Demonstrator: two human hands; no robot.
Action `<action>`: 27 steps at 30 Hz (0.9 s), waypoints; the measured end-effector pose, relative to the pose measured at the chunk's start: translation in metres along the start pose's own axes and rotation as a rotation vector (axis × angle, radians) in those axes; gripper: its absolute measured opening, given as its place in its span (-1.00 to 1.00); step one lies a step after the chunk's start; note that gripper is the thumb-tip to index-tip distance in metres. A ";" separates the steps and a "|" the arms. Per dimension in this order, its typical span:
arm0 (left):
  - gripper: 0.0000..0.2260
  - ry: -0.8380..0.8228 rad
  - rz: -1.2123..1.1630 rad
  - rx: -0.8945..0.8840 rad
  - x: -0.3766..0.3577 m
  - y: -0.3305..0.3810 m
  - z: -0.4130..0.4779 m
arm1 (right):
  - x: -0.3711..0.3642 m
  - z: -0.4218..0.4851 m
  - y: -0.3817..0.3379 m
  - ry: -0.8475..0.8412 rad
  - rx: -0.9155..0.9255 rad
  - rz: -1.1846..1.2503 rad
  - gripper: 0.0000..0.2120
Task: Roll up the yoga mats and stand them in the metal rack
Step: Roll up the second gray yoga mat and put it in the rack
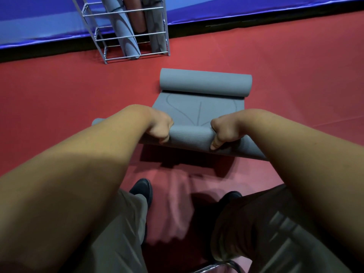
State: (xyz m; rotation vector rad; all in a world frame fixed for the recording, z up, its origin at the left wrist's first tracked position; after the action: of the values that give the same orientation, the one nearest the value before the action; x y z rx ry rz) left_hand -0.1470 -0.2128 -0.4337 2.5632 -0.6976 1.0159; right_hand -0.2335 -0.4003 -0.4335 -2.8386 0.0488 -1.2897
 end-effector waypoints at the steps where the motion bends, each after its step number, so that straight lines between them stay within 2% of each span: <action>1: -0.80 -0.020 -0.003 -0.004 -0.002 0.001 0.001 | 0.000 -0.001 0.000 0.000 -0.001 -0.010 -0.47; 5: -0.74 -0.050 -0.004 -0.024 -0.004 0.005 0.005 | 0.003 -0.002 -0.001 0.042 0.005 -0.044 -0.40; 12: -0.65 -0.051 0.011 -0.011 0.000 0.019 0.004 | 0.009 -0.006 0.002 0.120 -0.025 -0.087 -0.52; 16: -0.61 0.003 -0.017 -0.013 0.005 0.019 0.001 | 0.012 -0.011 0.002 0.126 -0.041 -0.101 -0.58; 19: -0.54 0.054 -0.043 -0.091 0.011 0.016 0.001 | 0.015 -0.013 -0.001 0.148 -0.012 -0.102 -0.50; 23: -0.55 0.144 -0.053 -0.172 0.022 0.010 0.001 | 0.016 -0.012 -0.002 0.160 0.018 -0.075 -0.43; 27: -0.71 0.271 -0.006 -0.181 0.031 0.012 -0.002 | 0.018 -0.008 0.000 0.201 0.003 -0.057 -0.46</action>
State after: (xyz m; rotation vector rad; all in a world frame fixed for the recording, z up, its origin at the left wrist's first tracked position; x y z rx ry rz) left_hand -0.1352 -0.2321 -0.4098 2.2182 -0.6734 1.2092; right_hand -0.2282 -0.4015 -0.4147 -2.7152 -0.0307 -1.5810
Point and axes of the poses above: each hand's wrist, its own z-axis towards the middle knuckle, its own x-axis out of the back of the hand, y = z × x, the point moved 5 cm from there along z, towards the middle knuckle, and after that the axes turned 7 degrees about -z, right-handed, at the moved point
